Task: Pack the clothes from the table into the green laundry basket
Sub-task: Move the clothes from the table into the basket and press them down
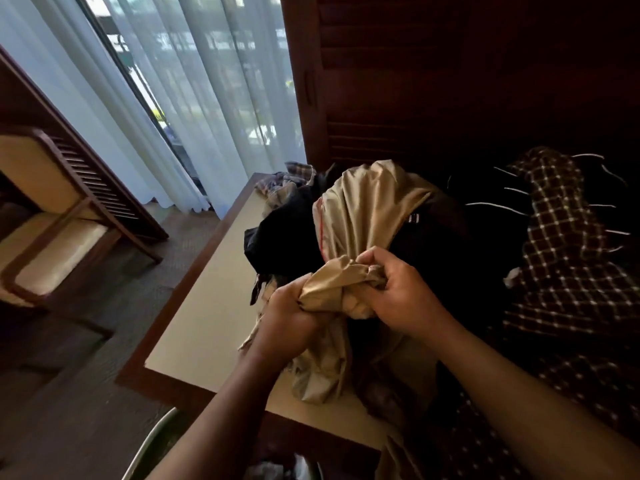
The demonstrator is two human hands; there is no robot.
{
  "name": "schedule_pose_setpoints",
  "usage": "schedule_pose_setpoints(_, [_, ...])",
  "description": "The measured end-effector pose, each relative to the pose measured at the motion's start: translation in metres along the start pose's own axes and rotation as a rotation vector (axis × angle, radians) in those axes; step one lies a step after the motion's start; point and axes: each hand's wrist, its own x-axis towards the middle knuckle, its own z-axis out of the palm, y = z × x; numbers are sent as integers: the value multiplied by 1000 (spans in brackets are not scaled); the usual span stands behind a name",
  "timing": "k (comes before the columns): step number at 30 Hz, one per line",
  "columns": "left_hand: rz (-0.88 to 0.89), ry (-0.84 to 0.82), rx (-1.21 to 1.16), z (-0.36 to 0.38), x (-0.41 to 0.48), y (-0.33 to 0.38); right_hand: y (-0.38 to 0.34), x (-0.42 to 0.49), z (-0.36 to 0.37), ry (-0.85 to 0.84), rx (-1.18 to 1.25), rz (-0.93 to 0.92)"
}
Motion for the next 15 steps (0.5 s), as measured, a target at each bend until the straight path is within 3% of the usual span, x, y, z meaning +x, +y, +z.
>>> schedule_pose_setpoints(4, [-83,-153,-226,-13,-42,14,-4,-27,4,-173,148,42])
schedule_pose_setpoints(7, [-151,-192,-318,-32,-72,10,-11,-43,6,-284,55,11])
schedule_pose_setpoints(12, [-223,-213,-461,-68,-110,5,-5,-33,11,-238,-1065,-214])
schedule_pose_setpoints(14, [-246,-247,-510,-80,-123,8,2,-22,17,-140,-1285,-145])
schedule_pose_setpoints(15, [-249,-255,-506,-84,-128,9,3,-17,23,-58,-1282,-86])
